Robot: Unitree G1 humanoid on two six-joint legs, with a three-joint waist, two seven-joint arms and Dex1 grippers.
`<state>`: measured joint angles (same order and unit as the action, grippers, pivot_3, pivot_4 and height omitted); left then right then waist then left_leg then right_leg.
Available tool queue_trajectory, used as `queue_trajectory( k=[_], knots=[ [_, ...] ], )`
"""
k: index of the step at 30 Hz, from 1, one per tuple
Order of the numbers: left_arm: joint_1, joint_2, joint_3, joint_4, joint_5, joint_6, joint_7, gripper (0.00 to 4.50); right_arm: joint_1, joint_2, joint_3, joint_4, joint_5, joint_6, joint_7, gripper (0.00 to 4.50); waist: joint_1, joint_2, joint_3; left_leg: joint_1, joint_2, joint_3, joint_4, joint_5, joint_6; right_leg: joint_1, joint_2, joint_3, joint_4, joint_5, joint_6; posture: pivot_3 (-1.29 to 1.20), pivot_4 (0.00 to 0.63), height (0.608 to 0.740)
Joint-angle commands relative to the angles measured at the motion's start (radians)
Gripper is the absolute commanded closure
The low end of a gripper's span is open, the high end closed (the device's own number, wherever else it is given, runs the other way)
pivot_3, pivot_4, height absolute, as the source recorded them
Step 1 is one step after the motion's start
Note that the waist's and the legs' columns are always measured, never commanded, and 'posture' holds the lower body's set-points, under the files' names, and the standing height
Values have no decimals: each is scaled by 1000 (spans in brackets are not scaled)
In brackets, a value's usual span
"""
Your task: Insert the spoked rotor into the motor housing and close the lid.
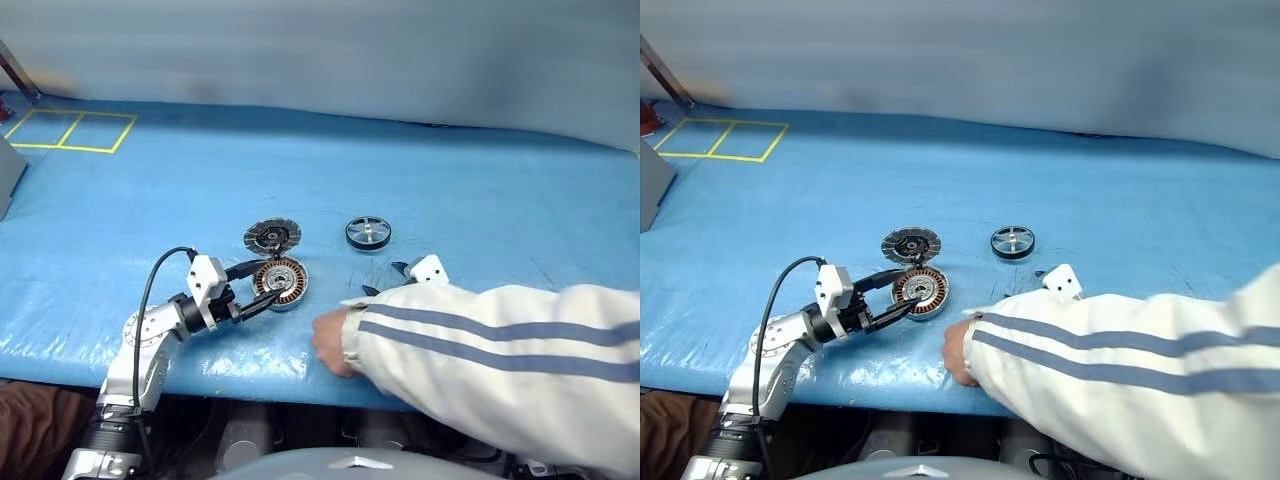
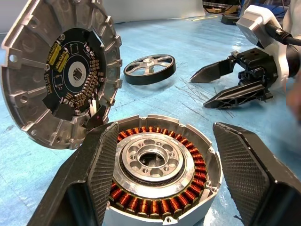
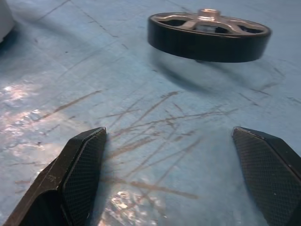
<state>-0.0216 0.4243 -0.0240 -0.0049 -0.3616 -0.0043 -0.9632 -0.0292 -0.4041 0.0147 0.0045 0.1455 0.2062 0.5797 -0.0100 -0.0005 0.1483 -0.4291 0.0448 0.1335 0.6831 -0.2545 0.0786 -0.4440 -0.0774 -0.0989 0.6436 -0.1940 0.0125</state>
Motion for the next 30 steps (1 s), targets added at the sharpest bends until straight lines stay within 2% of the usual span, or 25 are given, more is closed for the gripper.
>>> queue_trajectory(
  k=[1, 9, 18, 22, 30],
  knots=[
    [-11, -4, -6, -13, -7, -12, -9, 1109, 5, -7, -32, -25, 17, 1, -9, 0, 0, 0, 0, 0, 0, 0, 0, 1, 1, 0, 0, 0, 0, 0, 0, 0, 150, 740],
    [-1, 1, -10, -36, -16, -1, -10, 1109, 37, 6, -64, -102, 124, 5, 49, 0, 0, 0, 0, -1, 0, 0, 0, 1, 2, 0, 0, 0, 0, 0, 0, 0, 150, 740],
    [3, -2, -20, -35, -17, 5, -14, 1109, 140, -123, 5, -317, 222, 133, 220, 0, 1, 0, 0, -1, 0, -1, 0, 0, 2, 0, 0, 0, 0, 0, 0, 0, 150, 740],
    [0, -1, -23, -33, -18, 12, -17, 1109, 181, -194, 69, -351, 181, 157, 269, 0, 1, 0, 0, 0, 0, -1, 0, 0, 1, -1, 0, -1, -1, 0, 0, 0, 150, 740],
    [-5, 2, -22, -29, -16, 20, -21, 1109, 202, -242, 149, -319, 100, 81, 301, 0, 4, 0, 0, 0, 0, -2, 1, -1, 0, -1, 0, -1, -1, 0, 0, 0, 150, 740]
  ],
)
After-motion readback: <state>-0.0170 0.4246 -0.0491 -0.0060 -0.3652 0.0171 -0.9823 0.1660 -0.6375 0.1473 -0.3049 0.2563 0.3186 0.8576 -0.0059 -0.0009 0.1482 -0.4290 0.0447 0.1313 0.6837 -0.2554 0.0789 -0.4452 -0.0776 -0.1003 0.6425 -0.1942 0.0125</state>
